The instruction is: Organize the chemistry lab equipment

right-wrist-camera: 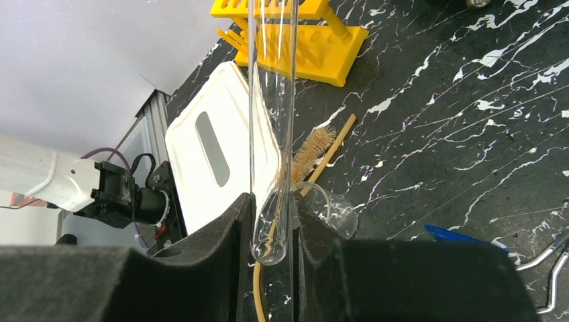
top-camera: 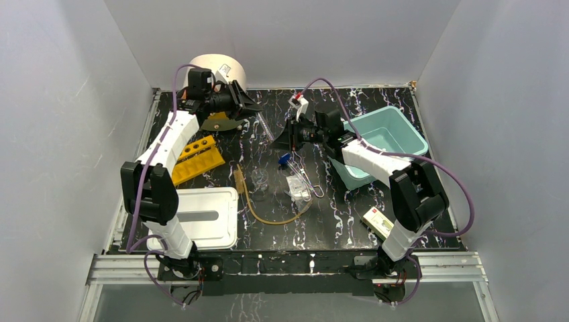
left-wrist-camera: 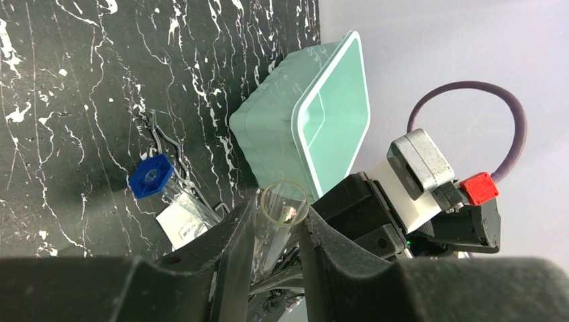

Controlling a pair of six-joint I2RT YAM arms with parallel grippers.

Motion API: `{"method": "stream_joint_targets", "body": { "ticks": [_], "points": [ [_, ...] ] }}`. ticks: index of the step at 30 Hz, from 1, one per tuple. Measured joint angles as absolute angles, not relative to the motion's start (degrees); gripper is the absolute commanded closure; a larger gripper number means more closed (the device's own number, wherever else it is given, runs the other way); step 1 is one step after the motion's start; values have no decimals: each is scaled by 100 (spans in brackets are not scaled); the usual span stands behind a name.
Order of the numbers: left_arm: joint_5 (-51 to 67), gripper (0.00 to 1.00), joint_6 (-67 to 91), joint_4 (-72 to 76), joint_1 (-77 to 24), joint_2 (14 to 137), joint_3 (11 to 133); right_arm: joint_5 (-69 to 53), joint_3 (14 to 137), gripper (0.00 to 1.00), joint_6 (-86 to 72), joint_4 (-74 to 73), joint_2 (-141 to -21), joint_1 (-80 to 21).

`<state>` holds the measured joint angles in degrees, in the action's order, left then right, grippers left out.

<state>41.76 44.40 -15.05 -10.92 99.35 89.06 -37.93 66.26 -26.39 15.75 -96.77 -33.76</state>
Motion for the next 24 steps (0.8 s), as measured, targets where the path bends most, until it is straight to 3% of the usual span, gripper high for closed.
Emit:
{"method": "stream_joint_targets", "body": {
  "ticks": [4,8,14,17,24],
  "points": [
    [4285,83,4338,-1498,-1092,9998,8976,-3791,6748,77,-2504,1389,-9686,-3376],
    [4313,84,4274,-1498,-1076,10005,8976,-3789,6810,72,-2447,1299,-9688,-3365],
    [4125,85,4117,-1553,-1076,10003,8976,-3691,6814,45,-2421,1240,-9690,-3365],
    [3798,85,3999,-1634,-1081,9983,8973,-3592,6818,36,-2408,1166,-9690,-3365],
    [2576,85,3437,-1892,-1081,9487,8814,-3151,7225,35,-2386,607,-9677,-3345]
  ]
}}
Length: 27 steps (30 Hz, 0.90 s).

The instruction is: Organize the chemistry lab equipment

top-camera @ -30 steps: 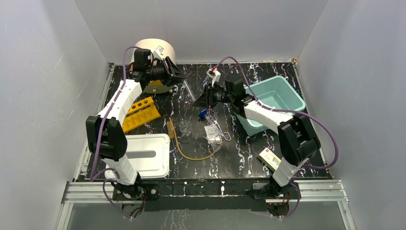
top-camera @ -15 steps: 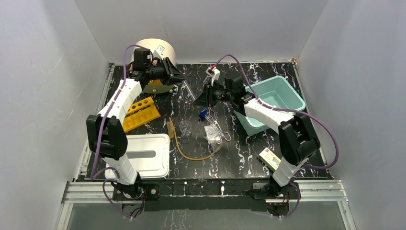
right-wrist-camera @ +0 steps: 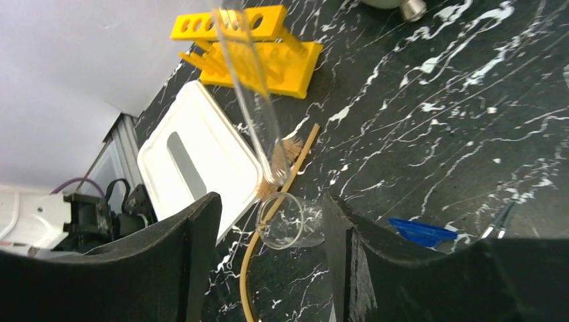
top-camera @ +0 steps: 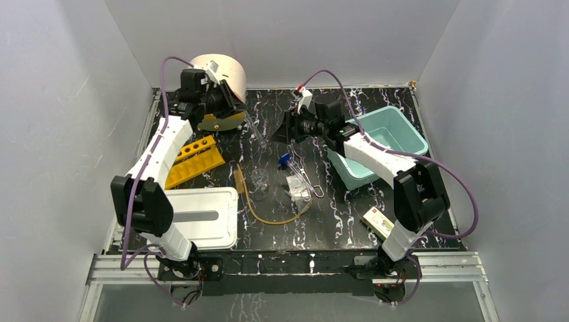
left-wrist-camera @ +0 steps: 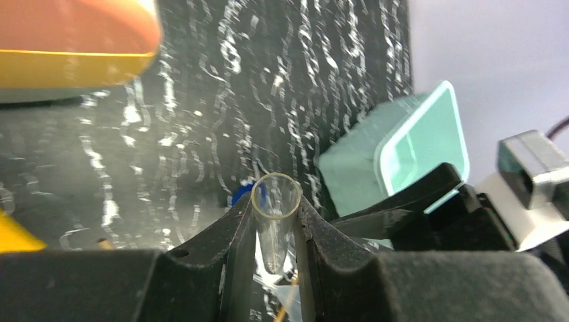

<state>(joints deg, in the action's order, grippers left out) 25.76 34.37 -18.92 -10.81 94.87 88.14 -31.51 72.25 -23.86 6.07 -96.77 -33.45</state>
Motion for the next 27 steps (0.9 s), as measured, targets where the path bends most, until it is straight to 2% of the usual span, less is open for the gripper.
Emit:
{"method": "stream_joint_targets", "body": {
  "ticks": [8,16,27],
  "points": [
    [735,85,2633,-2108,-1081,8383,8471,-2663,7275,35,-2414,272,-9404,-3170],
    [-840,85,2132,-2073,-1081,7852,7874,-2556,7269,35,-2521,263,-9362,-3140],
    [-2021,85,1406,-1872,-1074,7738,7651,-2547,7269,35,-2550,213,-9362,-3135]
  ]
}}
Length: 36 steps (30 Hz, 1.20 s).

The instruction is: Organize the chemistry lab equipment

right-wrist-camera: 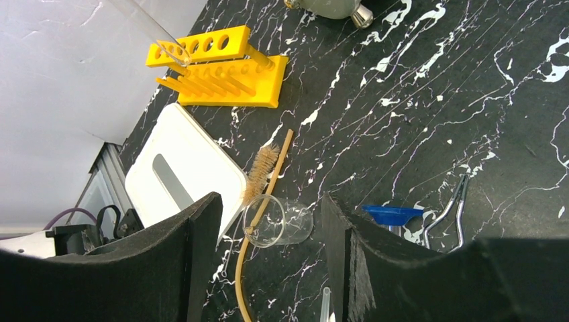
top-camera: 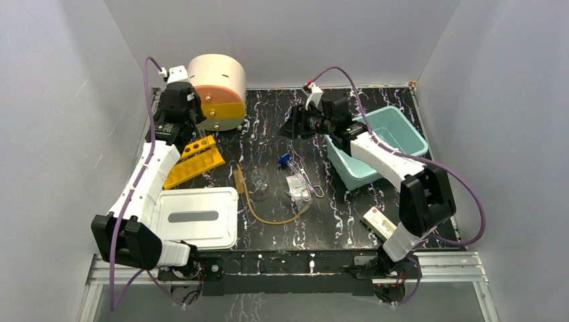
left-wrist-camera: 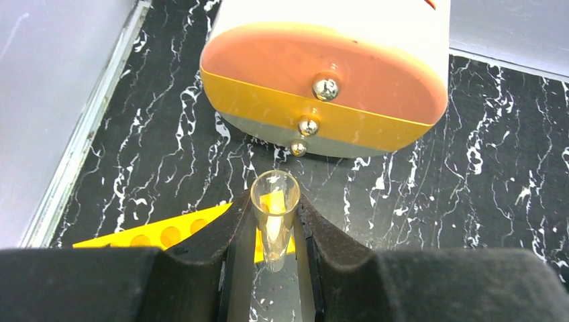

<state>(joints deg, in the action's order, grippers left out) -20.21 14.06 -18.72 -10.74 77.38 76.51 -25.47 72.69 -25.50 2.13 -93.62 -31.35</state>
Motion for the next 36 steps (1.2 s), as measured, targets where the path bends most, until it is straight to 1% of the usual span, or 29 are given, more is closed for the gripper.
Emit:
{"method": "stream_joint_targets", "body": {
  "ticks": [7,17,20,36],
  "points": [
    [-2274,84,1153,-1498,-1050,7741,7627,-2550,7269,36,-2556,121,-9382,-3122],
    [-2263,84,939,-510,-788,7894,7026,-2569,7437,36,-2530,-51,-9535,-3107],
    [-2206,84,963,-429,-760,7944,6869,-2582,7566,36,-2517,-128,-9690,-3098],
    [-2150,83,1070,257,-755,8055,6351,-2587,7609,36,-2506,-333,-9701,-3070]
  ]
}}
